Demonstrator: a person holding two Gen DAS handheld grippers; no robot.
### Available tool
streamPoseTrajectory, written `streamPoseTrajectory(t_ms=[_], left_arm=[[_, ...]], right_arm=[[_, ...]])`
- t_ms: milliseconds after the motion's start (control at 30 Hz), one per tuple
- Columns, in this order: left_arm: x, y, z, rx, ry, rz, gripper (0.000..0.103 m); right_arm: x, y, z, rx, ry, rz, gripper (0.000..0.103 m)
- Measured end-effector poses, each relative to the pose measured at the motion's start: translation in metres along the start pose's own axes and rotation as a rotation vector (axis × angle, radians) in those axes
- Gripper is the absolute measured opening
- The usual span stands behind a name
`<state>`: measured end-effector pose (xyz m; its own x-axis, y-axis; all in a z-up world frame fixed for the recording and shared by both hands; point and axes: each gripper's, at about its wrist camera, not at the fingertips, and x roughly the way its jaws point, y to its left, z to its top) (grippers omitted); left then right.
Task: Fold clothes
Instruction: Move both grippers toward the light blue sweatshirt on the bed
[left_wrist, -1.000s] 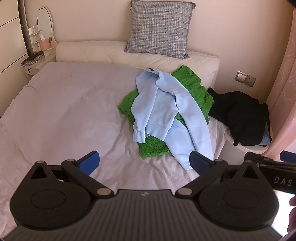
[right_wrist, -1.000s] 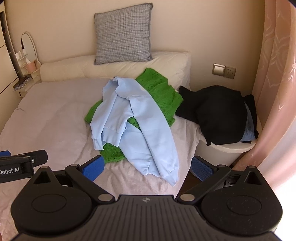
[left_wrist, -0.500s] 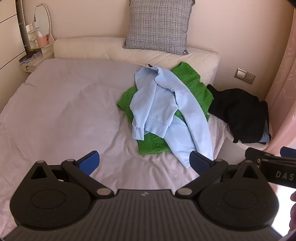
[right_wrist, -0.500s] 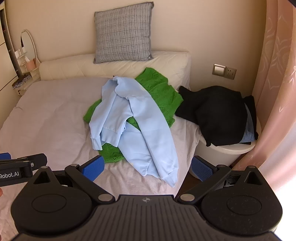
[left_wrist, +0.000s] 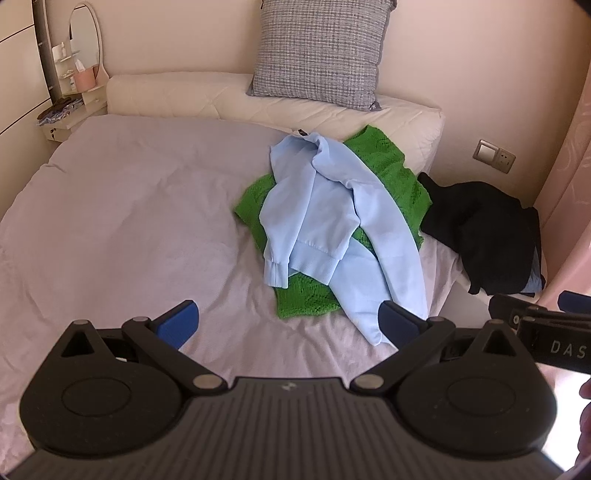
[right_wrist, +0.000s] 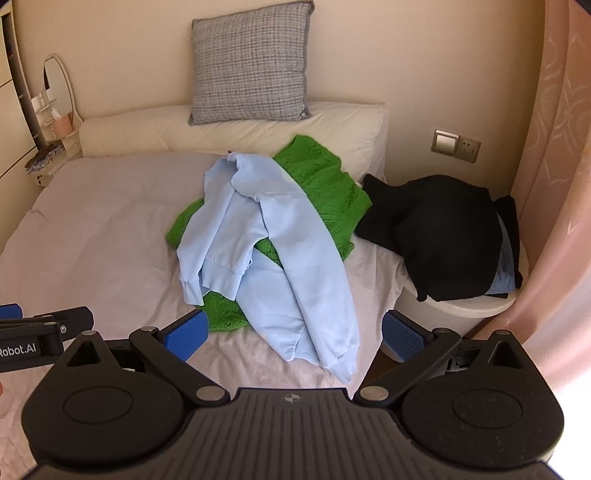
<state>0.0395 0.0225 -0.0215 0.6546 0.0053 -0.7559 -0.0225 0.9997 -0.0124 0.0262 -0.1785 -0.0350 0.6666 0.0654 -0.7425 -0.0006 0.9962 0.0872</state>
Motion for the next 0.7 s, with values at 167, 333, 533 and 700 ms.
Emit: streamPoseTrajectory(t_ms=[167,333,533,700], left_arm=[[0.012,-0.001,0.011,-0.015,0.006,0.006,0.102],[0.03,-0.002,0.022,-0.038,0.017,0.016,0.102],[0.06,-0.008,0.038,-0.057,0.038,0.035,0.102],[0.097,-0.018,0.059,-0.076,0.077,0.052,0.102]], right_arm=[[0.012,-0.001,0.013,-0.009,0.0,0.007,0.103],[0.032,-0.004,0.028,-0.026,0.007,0.021,0.103],[0.067,-0.012,0.048,-0.052,0.034,0.041,0.103],[0.107,-0.023,0.068,-0.071,0.071,0.052,0.103]])
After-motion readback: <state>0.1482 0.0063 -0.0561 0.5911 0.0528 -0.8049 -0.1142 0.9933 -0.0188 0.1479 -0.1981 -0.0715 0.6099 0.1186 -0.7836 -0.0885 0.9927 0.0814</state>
